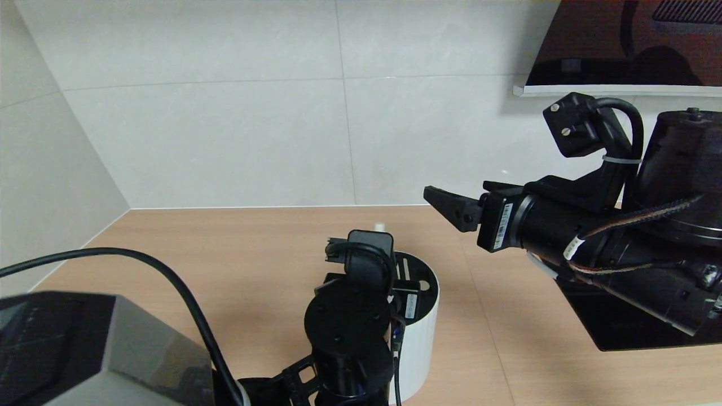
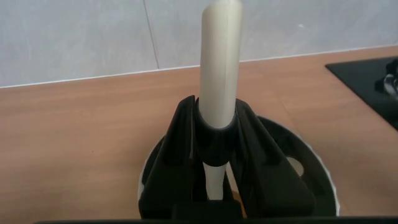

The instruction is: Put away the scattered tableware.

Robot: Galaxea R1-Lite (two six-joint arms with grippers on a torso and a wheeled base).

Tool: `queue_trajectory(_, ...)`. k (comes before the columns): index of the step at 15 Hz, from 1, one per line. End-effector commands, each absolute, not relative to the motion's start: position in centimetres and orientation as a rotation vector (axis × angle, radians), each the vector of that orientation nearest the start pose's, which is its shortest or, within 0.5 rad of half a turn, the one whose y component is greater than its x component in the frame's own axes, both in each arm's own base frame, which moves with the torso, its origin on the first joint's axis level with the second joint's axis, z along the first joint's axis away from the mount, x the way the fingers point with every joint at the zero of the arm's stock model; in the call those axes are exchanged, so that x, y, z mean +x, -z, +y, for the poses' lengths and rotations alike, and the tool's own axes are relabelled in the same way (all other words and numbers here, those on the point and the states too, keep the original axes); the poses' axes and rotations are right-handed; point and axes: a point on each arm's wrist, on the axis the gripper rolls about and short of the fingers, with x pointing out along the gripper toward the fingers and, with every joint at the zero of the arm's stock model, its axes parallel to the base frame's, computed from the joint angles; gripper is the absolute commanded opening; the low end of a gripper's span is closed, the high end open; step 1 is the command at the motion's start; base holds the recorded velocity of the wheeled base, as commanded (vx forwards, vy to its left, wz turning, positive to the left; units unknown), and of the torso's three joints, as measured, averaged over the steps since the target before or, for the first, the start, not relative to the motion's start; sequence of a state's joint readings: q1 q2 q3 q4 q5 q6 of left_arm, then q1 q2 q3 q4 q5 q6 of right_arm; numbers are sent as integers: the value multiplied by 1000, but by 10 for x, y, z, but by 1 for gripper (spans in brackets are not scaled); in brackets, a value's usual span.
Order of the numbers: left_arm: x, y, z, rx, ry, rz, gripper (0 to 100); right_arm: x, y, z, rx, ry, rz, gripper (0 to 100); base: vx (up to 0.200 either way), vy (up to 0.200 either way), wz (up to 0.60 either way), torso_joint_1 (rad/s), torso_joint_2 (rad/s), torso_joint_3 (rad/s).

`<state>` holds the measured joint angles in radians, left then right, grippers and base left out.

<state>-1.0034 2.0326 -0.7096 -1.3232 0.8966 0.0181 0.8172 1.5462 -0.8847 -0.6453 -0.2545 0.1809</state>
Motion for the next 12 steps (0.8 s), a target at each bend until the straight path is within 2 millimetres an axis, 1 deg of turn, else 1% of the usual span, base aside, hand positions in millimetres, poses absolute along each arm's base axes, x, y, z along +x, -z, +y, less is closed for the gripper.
queue_trajectory(1,199,-116,-281,23,107,3,0,195,-250,200,167,-560,67,100,0,0,0,0,0,0)
queue_trajectory(3,199,-116,-280,23,106,3,0,195,-249,200,158,-560,66,100,0,0,0,0,0,0)
queue_trajectory(4,199,-116,-280,23,107,3,100,195,-249,200,158,-561,66,100,0,0,0,0,0,0)
queue_trajectory(10,196,-116,-276,34,126,9,100,195,-248,200,157,-560,69,100,0,0,0,0,0,0)
queue_trajectory(11,196,-117,-276,30,126,6,100,195,-248,200,155,-560,68,100,0,0,0,0,0,0)
queue_trajectory(12,193,-123,-272,28,126,-3,100,195,-248,200,155,-560,68,100,0,0,0,0,0,0)
